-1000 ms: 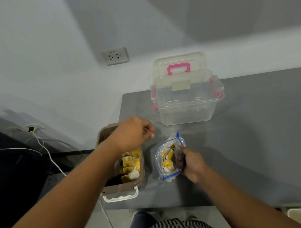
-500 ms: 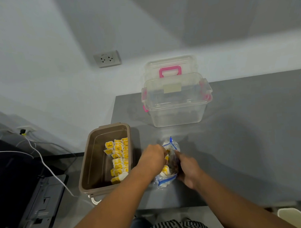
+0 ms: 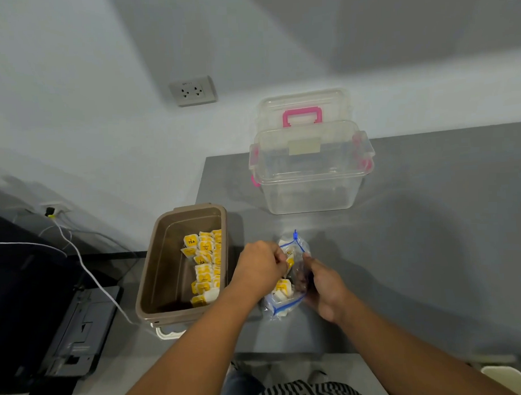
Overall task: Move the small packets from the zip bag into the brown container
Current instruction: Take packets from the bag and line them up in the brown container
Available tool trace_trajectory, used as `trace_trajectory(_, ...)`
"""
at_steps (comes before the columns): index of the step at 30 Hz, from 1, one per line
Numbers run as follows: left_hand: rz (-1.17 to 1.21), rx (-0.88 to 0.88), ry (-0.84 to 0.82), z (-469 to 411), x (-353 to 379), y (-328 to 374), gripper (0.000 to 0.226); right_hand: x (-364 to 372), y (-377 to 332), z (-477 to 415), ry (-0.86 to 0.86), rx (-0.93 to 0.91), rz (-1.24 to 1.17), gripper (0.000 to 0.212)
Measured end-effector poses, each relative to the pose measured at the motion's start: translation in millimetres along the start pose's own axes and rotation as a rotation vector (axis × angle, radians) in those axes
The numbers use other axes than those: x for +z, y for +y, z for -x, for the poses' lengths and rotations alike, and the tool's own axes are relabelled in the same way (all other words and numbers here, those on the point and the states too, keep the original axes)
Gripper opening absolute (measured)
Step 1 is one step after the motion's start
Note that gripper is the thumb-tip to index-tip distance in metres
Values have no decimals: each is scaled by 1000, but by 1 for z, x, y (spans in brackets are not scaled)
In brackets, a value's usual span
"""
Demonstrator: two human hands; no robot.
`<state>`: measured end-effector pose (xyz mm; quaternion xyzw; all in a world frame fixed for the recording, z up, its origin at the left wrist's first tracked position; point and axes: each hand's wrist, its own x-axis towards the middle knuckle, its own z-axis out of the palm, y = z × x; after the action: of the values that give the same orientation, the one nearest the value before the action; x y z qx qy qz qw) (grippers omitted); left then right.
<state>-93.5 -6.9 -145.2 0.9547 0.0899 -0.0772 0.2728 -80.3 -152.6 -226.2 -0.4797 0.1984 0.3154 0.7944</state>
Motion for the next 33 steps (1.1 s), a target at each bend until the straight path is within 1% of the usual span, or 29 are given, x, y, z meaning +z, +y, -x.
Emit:
trace_trajectory(3, 38, 1, 3, 3, -4, 1, 8, 0, 0, -1, -105, 29, -75, 37)
trace_trajectory(4, -2, 7, -10, 3, -5, 1, 10, 1, 0, -1, -140, 43, -106, 38)
trace_trajectory(8, -240, 12, -41, 3, -9, 2, 15, 1, 6, -5, -165, 97, -177, 46)
trace_trajectory(12, -336, 28, -24, 1, -13, 4, 19, 1, 9, -9, -183, 94, -181, 48)
trace_trajectory(14, -298, 38, 16, 0, -14, 3, 17, -1, 10, -11, -187, 91, -190, 48)
trace_trajectory(17, -127, 11, 57, 1, -16, 1, 10, -2, 11, -14, -202, 83, -195, 51)
trace_trajectory(19, -47, -9, 53, 1, -19, -1, 7, -1, 11, -15, -207, 78, -202, 54)
trace_trajectory(24, -105, 4, -24, 0, -27, -3, 8, 2, 12, -17, -199, 87, -230, 54)
trace_trajectory(28, -221, 22, -43, 0, -33, -2, 16, 4, 12, -19, -218, 92, -238, 51)
trace_trajectory(33, -187, 67, -54, 4, -38, 0, 14, 2, 13, -21, -230, 88, -232, 52)
